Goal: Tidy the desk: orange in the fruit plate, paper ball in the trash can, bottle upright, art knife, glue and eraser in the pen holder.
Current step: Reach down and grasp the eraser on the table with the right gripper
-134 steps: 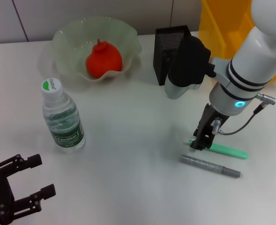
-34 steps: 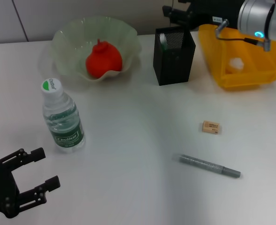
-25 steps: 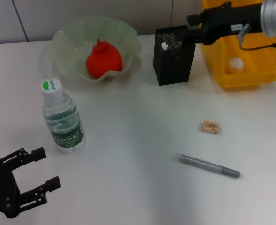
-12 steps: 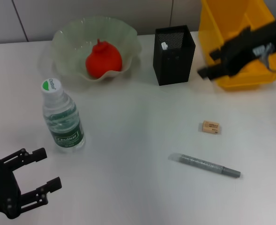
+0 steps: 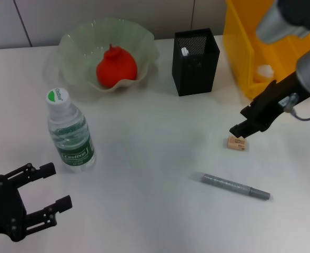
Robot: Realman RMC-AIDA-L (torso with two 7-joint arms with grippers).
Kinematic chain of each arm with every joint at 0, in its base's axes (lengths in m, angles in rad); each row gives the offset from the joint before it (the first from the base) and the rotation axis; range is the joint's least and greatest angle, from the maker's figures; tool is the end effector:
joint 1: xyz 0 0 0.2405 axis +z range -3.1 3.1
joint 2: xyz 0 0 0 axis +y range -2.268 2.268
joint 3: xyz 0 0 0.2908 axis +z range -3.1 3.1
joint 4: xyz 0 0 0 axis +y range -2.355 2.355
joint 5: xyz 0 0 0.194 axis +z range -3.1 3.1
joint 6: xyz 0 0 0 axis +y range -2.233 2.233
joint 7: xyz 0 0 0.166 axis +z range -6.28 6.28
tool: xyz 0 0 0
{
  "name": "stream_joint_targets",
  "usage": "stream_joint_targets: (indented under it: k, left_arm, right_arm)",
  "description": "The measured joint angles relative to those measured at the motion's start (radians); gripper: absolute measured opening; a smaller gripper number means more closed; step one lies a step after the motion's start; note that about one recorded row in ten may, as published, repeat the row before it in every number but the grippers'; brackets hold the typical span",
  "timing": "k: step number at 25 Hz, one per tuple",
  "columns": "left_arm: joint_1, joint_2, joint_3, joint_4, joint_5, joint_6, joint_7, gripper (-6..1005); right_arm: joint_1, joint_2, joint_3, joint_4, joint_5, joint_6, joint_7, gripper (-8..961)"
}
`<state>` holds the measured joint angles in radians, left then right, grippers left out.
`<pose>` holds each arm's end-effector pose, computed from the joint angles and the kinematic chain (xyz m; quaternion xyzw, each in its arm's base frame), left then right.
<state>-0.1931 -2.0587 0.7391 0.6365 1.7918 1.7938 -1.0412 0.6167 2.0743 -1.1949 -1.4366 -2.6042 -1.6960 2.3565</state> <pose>-0.3224 0.2266 -0.0166 -0.9187 -0.1619 -0.3214 0.1628 0.2157 0.3650 0.0018 -0.9333 0.2716 -0.1595 0.1723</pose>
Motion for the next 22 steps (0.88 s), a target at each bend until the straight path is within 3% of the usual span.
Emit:
stream_joint_targets:
  k: [9, 13, 18, 22]
  left_arm:
    - [-0.003, 0.0, -0.002, 0.0, 0.001, -0.001, -0.006, 770]
    - [0.001, 0.0, -0.004, -0.001, 0.002, -0.001, -0.007, 770]
    - [0.003, -0.001, -0.006, -0.002, 0.002, -0.003, -0.008, 770]
    - [0.003, -0.001, -0.007, -0.007, 0.002, -0.004, -0.007, 770]
  right_arm:
    - [0.088, 0.002, -0.089, 0.245, -0.091, 0.172, -0.065, 522]
    - [0.115, 0.001, -0.089, 0.295, -0.102, 0.191, -0.084, 535]
    - [0.164, 0.003, -0.091, 0.389, -0.15, 0.2, -0.096, 617]
    - [0.172, 0.004, -0.092, 0.407, -0.166, 0.2, -0.099, 616]
